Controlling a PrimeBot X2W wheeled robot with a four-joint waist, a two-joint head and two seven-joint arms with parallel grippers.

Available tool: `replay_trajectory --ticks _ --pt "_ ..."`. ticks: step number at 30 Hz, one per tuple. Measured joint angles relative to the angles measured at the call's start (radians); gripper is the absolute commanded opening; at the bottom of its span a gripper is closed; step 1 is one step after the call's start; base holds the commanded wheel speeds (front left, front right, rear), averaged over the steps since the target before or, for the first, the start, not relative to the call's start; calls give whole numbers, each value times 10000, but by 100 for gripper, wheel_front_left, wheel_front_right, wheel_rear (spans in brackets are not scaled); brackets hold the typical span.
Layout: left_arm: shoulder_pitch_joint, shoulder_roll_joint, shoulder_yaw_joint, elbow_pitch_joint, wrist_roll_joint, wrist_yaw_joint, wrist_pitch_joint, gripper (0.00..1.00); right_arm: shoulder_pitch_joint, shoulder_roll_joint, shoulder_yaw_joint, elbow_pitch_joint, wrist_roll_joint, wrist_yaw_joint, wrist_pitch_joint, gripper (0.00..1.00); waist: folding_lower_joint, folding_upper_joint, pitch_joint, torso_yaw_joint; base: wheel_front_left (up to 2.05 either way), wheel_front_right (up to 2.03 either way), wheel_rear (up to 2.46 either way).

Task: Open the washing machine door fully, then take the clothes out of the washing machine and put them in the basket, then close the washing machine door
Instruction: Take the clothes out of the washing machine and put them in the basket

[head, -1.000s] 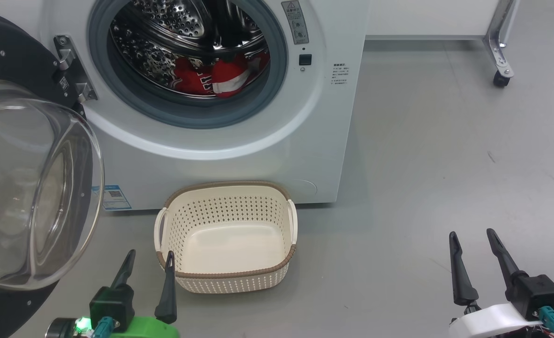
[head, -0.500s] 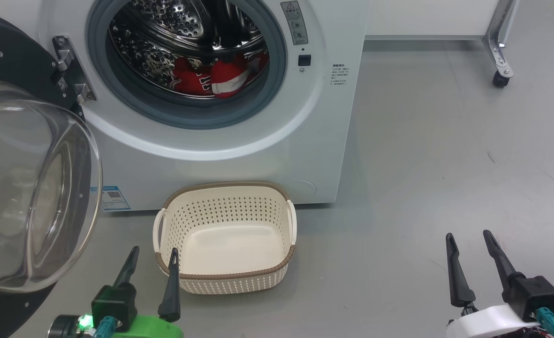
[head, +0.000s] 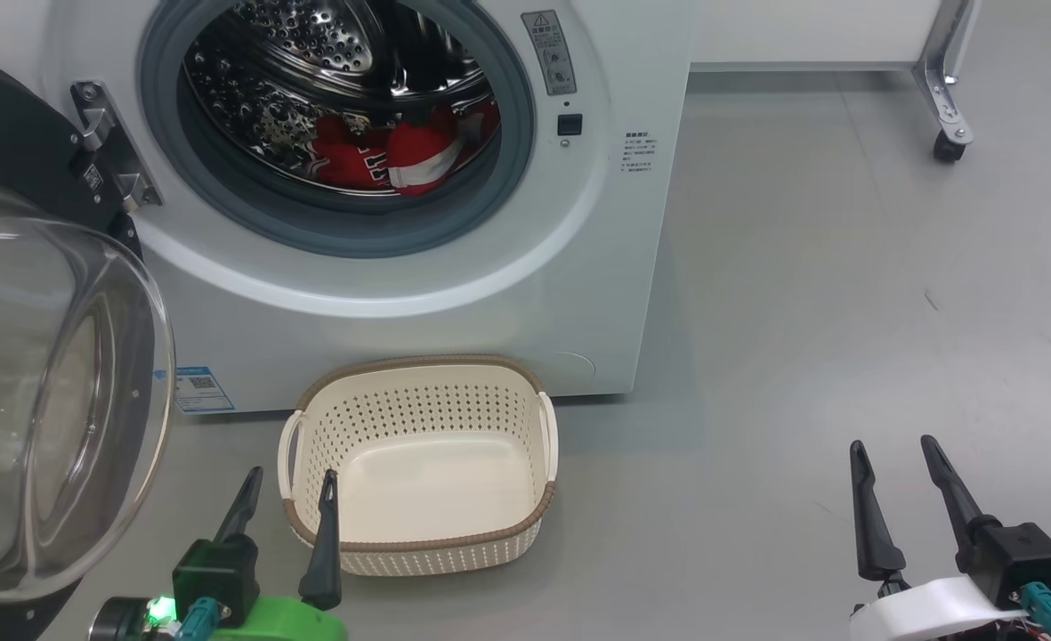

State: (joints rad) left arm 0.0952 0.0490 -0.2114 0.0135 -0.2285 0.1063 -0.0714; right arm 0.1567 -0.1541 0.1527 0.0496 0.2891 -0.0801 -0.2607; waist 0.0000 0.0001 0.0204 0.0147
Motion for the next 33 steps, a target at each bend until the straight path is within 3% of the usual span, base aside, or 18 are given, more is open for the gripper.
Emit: replay_trajectory --ticks 17,33 --pt "2 0 61 -29 102 29 102 100 -15 4 -75 -6 2 98 -2 100 0 0 162 81 84 -127 43" --pt "-3 0 17 -48 100 31 90 100 -22 46 -90 23 2 173 0 100 0 0 133 139 49 -51 2"
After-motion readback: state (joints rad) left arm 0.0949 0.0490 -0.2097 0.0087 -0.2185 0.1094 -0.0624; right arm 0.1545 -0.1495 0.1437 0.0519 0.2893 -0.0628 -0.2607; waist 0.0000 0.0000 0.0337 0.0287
